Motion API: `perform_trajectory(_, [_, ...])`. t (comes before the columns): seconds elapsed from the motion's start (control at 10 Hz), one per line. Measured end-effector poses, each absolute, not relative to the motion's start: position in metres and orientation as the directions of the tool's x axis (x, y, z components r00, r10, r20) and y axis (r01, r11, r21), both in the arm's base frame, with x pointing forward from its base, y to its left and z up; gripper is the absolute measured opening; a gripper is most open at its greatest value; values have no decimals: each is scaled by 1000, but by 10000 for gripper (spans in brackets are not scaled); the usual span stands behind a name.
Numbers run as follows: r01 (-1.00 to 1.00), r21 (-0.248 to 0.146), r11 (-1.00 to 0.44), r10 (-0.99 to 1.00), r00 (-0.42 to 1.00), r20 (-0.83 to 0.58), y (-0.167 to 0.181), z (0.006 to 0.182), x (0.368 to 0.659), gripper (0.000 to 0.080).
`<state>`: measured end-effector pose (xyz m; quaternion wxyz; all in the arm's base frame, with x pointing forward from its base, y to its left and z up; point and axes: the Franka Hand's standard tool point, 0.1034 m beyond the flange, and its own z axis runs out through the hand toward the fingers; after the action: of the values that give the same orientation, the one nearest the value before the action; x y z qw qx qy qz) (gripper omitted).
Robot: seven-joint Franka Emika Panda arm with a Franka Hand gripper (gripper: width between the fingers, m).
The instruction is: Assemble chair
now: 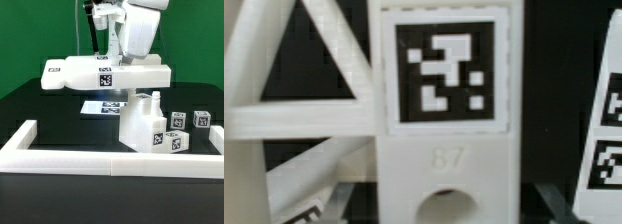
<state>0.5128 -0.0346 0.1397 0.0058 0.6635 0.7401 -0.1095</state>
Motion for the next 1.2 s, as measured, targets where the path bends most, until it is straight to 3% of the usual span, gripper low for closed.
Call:
perform_trajectory(0.4, [933, -183, 309, 935, -333, -119, -34, 140, 513, 290])
perform_trajectory(0.7, [941, -135, 309, 937, -326, -127, -31, 140, 519, 290])
perform_trajectory(0.9, [943, -123, 308, 938, -323, -128, -33, 137, 519, 290])
perform_trajectory(1.1, [944, -81, 319, 936, -328, -132, -30, 137, 520, 290])
perform_trajectory(1.2, [942, -89, 323, 934, -332, -130, -28, 138, 520, 290])
